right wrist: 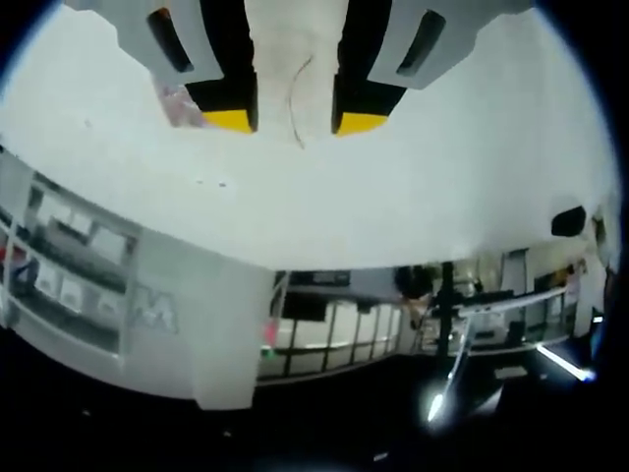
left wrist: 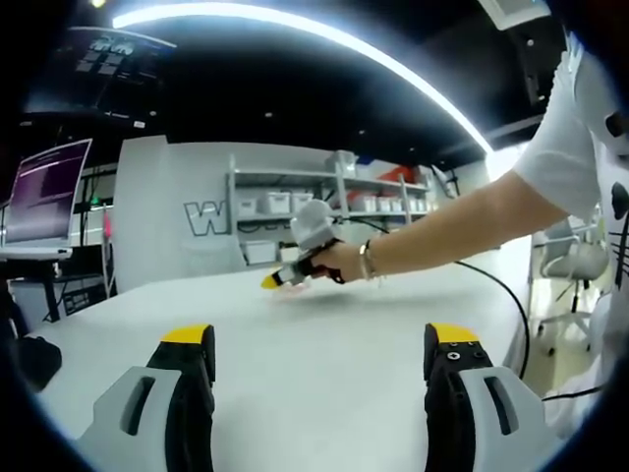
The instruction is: Open the resealable bag by pulling the two sides of the seal apart until the entire bag opening is separated and visibly accessible.
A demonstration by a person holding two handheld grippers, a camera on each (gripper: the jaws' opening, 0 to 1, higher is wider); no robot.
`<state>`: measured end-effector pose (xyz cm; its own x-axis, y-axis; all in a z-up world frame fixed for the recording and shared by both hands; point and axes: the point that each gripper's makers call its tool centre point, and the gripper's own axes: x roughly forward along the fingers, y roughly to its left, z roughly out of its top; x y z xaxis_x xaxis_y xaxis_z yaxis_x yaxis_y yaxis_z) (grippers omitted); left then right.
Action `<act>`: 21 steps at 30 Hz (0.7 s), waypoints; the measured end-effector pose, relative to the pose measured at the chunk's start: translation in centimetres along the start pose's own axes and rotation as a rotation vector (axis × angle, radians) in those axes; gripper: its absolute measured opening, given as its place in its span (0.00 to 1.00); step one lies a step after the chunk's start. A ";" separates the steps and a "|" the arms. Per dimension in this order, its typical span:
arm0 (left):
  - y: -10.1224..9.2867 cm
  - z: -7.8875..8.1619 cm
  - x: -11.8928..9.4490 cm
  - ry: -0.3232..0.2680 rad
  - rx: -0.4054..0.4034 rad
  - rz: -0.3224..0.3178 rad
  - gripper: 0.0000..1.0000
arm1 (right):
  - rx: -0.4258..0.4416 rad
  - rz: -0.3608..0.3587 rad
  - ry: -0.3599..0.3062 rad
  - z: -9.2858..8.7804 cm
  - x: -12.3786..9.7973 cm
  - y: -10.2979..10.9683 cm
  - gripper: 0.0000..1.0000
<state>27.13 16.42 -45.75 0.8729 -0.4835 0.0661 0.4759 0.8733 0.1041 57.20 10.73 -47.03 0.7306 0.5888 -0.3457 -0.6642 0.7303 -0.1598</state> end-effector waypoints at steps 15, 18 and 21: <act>-0.1 -0.1 -0.1 -0.002 0.000 0.002 0.86 | -0.010 -0.030 0.007 -0.4 -0.1 -0.5 0.43; 0.0 -0.1 -0.1 -0.002 -0.001 0.002 0.86 | 0.002 -0.040 0.013 -0.5 -0.1 -0.7 0.52; 0.0 -0.1 -0.1 -0.001 -0.001 0.002 0.86 | 0.017 -0.050 0.016 -0.6 0.1 -1.0 0.60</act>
<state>27.04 16.45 -45.88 0.8738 -0.4816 0.0677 0.4741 0.8745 0.1026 57.82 9.82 -47.49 0.7600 0.5462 -0.3523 -0.6242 0.7645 -0.1613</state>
